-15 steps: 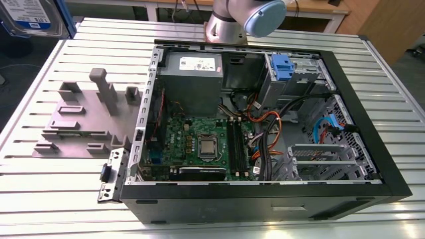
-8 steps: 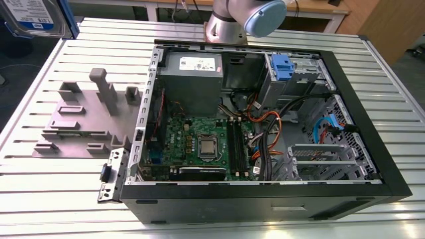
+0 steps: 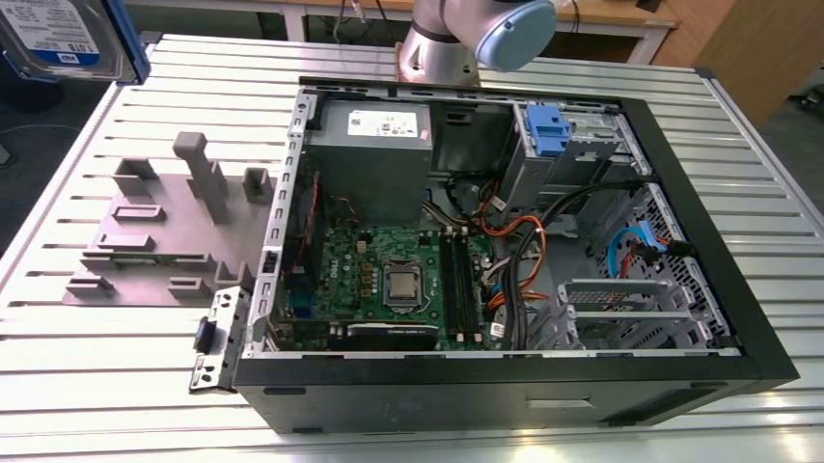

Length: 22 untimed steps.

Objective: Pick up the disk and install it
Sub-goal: 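Pick up the disk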

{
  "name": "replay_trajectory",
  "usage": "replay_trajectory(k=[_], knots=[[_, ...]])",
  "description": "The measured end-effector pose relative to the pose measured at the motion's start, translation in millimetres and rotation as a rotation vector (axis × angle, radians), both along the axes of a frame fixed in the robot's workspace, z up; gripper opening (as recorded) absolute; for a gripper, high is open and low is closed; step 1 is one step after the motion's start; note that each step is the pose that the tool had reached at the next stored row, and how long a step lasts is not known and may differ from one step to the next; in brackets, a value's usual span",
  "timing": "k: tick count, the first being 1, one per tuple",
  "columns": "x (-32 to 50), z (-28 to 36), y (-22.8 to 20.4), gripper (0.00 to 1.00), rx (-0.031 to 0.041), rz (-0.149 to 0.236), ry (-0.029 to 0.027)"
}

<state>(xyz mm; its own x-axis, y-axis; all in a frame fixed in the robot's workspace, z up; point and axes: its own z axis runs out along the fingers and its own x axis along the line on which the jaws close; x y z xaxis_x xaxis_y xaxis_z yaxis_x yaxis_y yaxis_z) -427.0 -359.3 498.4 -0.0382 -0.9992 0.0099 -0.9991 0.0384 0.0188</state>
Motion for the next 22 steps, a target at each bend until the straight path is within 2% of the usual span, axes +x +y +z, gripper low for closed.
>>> replay_trajectory(k=[5, 15, 20, 22], knots=[[8.4, -1.2, -2.9, 0.37, -0.0002, 0.000, 0.0005], [32.0, -2.1, -3.0, 0.37, -0.0001, 0.000, 0.0004], [34.7, -2.7, -3.4, 0.37, -0.0001, 0.000, 0.0003], [34.8, -3.0, -5.9, 0.37, -0.0001, 0.000, 0.0002]])
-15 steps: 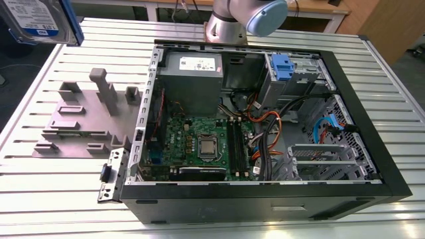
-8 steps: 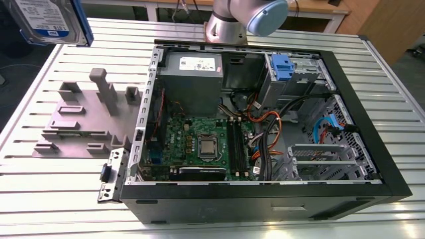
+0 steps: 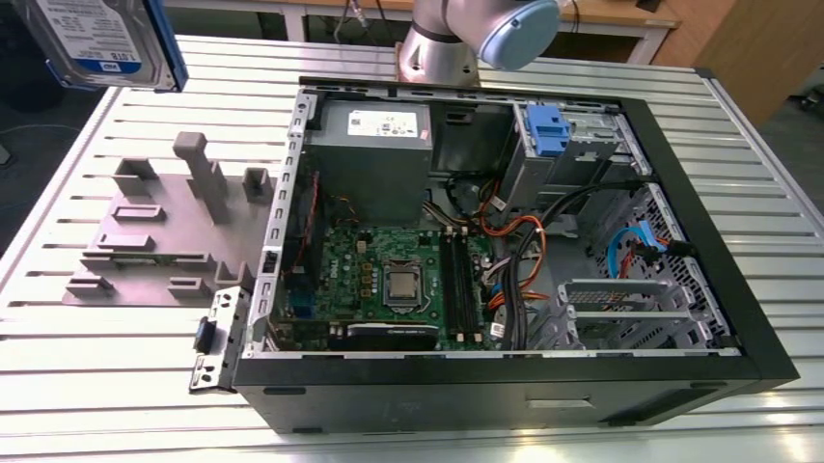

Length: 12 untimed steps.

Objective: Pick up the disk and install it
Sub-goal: 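Pick up the disk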

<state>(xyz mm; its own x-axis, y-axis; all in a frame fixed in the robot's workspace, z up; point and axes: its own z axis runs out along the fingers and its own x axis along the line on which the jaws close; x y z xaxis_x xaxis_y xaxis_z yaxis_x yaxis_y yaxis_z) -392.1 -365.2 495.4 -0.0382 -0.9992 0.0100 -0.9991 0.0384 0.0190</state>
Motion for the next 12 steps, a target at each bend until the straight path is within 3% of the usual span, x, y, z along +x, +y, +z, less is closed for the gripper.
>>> replay_trajectory(k=[9, 12], knots=[[0.3, -1.9, -19.1, 0.37, 0.0000, 0.000, -0.0003], [1.8, -2.7, -22.8, 0.37, 0.0001, 0.000, -0.0006]])
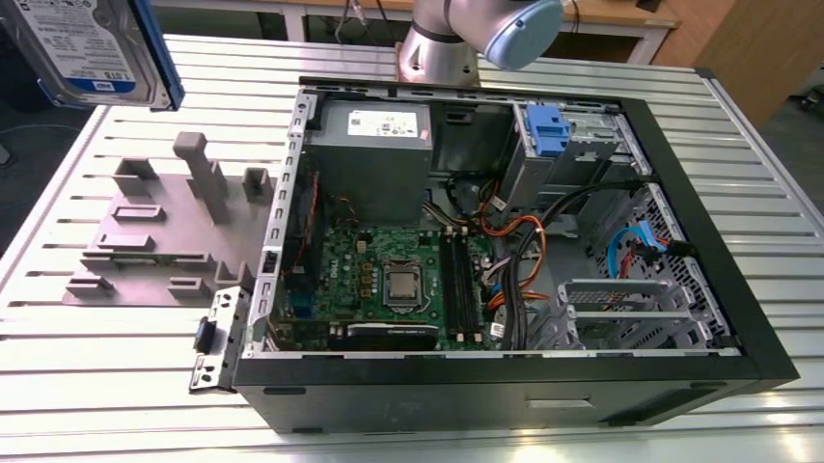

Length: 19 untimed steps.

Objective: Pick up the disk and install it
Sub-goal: 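Pick up the disk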

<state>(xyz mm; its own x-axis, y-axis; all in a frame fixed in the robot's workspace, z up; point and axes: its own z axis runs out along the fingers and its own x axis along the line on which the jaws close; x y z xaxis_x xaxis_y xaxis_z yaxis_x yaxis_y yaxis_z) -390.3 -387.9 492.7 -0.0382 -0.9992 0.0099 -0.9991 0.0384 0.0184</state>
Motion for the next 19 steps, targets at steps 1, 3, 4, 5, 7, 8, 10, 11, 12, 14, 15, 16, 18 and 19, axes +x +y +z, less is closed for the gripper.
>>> replay_trajectory(k=[1, 3, 4, 5, 7, 8, 10, 11, 12, 14, 15, 16, 18, 19], knots=[[1.3, -0.1, -0.3, 0.37, -0.0002, 0.000, 0.0002], [4.0, -0.6, -0.8, 0.37, -0.0001, 0.000, 0.0002], [5.8, -0.8, -0.8, 0.37, -0.0001, 0.000, 0.0002], [7.9, -0.9, -0.9, 0.37, -0.0002, 0.000, 0.0002], [11.9, -1.2, -1.1, 0.37, -0.0001, 0.000, 0.0003], [14.0, -1.4, -1.2, 0.37, -0.0001, 0.000, 0.0003], [17.9, -1.7, -1.4, 0.37, -0.0001, 0.000, 0.0002], [19.9, -1.8, -1.6, 0.37, -0.0001, 0.000, 0.0002], [21.7, -1.9, -1.7, 0.37, -0.0001, 0.000, 0.0002], [25.8, -2.2, -1.9, 0.37, -0.0002, 0.000, 0.0002], [27.6, -2.3, -1.9, 0.37, -0.0001, 0.000, 0.0003], [29.4, -2.5, -2.0, 0.37, -0.0001, 0.000, 0.0002], [32.7, -2.8, -2.1, 0.37, -0.0001, 0.000, 0.0002], [34.2, -2.9, -2.2, 0.37, -0.0001, 0.000, 0.0003]])
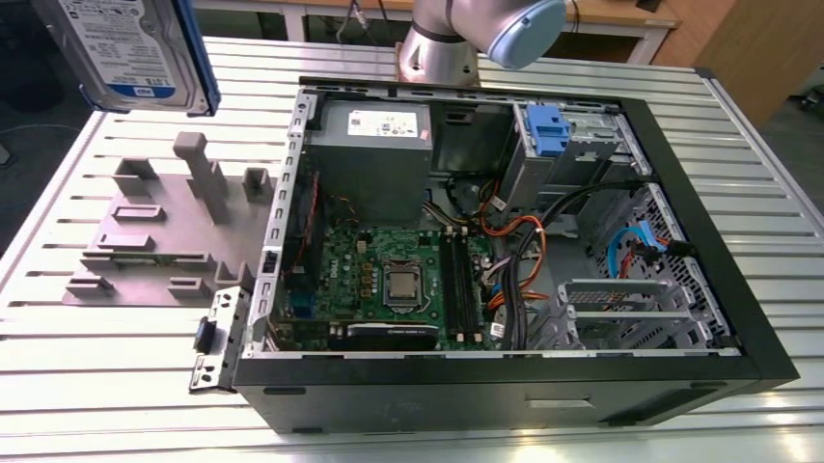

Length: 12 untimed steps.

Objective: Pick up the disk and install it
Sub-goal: 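Pick up the disk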

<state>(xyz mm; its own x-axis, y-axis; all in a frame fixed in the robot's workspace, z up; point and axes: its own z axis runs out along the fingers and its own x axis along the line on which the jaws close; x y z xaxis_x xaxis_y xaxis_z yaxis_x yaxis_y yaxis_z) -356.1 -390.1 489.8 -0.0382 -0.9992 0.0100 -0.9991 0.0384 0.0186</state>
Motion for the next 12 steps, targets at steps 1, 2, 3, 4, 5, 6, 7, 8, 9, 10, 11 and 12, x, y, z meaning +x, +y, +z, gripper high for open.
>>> replay_trajectory(k=[1, 2, 3, 4, 5, 6, 7, 8, 9, 10, 11, 12], knots=[[1.5, -0.2, -0.1, 0.37, 0.0000, 0.000, -0.0001], [3.0, -0.3, -0.1, 0.37, 0.0000, 0.000, -0.0001], [4.4, -0.5, -0.2, 0.37, 0.0000, 0.000, -0.0001], [5.8, -0.7, -0.2, 0.37, 0.0000, 0.000, -0.0001], [7.2, -0.8, -0.2, 0.37, -0.0001, 0.000, 0.0000], [8.7, -1.0, -0.2, 0.37, -0.0001, 0.000, 0.0000], [10.1, -1.2, -0.3, 0.37, 0.0000, 0.000, -0.0001], [11.5, -1.3, -0.3, 0.37, -0.0001, 0.000, 0.0000], [13.0, -1.5, -0.3, 0.37, 0.0000, 0.000, 0.0000], [14.4, -1.7, -0.3, 0.37, 0.0000, 0.000, -0.0001], [15.7, -1.8, -0.3, 0.37, 0.0000, 0.000, -0.0001], [17.2, -1.9, -0.4, 0.37, 0.0000, 0.000, -0.0001]])
